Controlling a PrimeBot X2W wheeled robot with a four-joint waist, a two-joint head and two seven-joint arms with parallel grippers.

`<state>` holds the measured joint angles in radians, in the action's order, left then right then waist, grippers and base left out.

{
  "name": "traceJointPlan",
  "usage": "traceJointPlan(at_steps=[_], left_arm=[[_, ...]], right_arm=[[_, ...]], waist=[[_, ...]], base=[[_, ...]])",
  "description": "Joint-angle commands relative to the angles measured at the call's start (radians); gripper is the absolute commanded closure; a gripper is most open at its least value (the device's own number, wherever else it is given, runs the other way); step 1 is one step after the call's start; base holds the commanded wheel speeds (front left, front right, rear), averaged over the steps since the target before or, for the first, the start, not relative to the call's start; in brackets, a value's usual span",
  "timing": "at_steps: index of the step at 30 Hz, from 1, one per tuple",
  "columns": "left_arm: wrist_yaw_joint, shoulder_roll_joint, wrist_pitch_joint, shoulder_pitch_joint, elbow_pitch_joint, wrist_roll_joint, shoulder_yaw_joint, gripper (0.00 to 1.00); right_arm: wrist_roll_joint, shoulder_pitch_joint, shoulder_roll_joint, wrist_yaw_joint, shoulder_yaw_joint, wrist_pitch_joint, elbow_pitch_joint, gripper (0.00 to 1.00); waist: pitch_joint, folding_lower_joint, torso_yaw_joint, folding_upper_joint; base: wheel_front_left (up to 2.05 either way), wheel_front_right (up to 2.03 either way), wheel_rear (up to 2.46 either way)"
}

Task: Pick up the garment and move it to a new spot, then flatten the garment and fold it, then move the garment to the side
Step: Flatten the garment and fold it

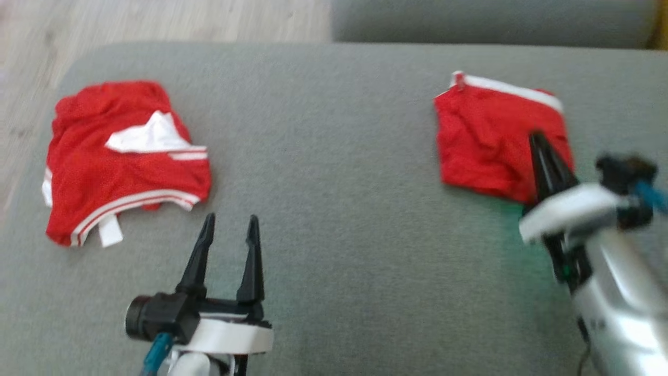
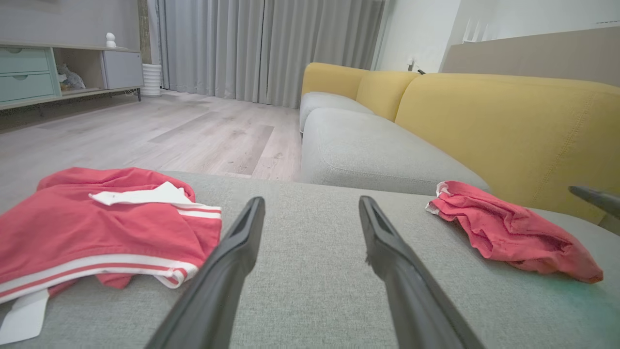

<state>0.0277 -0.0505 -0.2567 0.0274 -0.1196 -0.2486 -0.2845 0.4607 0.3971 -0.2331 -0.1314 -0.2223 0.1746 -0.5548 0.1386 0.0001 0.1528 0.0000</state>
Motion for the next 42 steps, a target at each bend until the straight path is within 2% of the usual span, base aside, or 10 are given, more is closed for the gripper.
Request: traceJointPlan(at_steps=[1,11,18,23,24,25,27,28,37,42], left_arm=[[0.005,0.000,-0.005,0.063,0.035,-0.018,0.013,0.00],[0.016,0.000,-0.005,0.113,0.024,-0.037,-0.021,0.00],[0.020,0.000,-0.005,0.120,0.020,-0.032,-0.005,0.00],[0.019,0.000,-0.005,0.111,0.006,-0.025,0.006,0.00],[0.019,0.000,-0.005,0.107,0.004,-0.023,0.010,0.00],[0.020,0.000,-0.005,0.103,0.003,-0.022,0.016,0.00],[0.023,0.000,-0.005,0.089,0.003,-0.019,0.031,0.00],[0.025,0.000,-0.005,0.080,0.004,-0.018,0.040,0.00],[0.042,0.000,-0.005,-0.021,0.026,0.024,0.109,0.00],[0.033,0.000,-0.005,-0.067,0.025,0.056,0.127,0.00]], right_arm=[[0.017,0.087,-0.016,0.001,-0.044,-0.029,-0.036,1.00],[0.002,0.249,0.002,0.001,-0.116,-0.032,-0.283,1.00],[0.088,0.228,0.063,0.001,-0.330,-0.013,-0.253,1.00],[0.179,0.184,0.053,0.001,-0.470,0.036,-0.170,1.00],[0.187,0.175,0.043,0.001,-0.485,0.053,-0.153,0.92],[0.192,0.163,0.032,0.001,-0.494,0.067,-0.136,0.73],[0.184,0.133,0.007,0.001,-0.497,0.083,-0.099,0.49],[0.174,0.115,-0.004,0.001,-0.480,0.085,-0.079,0.03],[-0.050,-0.212,-0.004,0.001,-0.055,0.087,0.260,0.00],[-0.142,-0.341,0.028,0.001,0.063,0.087,0.331,0.00]], waist=[[0.058,-0.0001,0.042,0.0000],[0.124,-0.0001,0.078,0.0000],[0.108,-0.0001,0.045,0.0000],[0.068,-0.0001,0.011,0.0000],[0.057,-0.0001,0.004,0.0000],[0.045,-0.0001,-0.003,0.0000],[0.016,-0.0001,-0.022,0.0000],[0.000,-0.0001,-0.032,0.0000],[-0.108,-0.0001,-0.110,0.0000],[-0.135,-0.0001,-0.139,0.0000]], base=[[0.00,0.00,0.00],[0.00,0.00,0.00],[0.00,0.00,0.00],[0.00,0.00,0.00],[0.00,0.00,0.00],[0.00,0.00,0.00],[0.00,0.00,0.00],[0.00,0.00,0.00],[0.00,0.00,0.00],[0.00,0.00,0.00]])
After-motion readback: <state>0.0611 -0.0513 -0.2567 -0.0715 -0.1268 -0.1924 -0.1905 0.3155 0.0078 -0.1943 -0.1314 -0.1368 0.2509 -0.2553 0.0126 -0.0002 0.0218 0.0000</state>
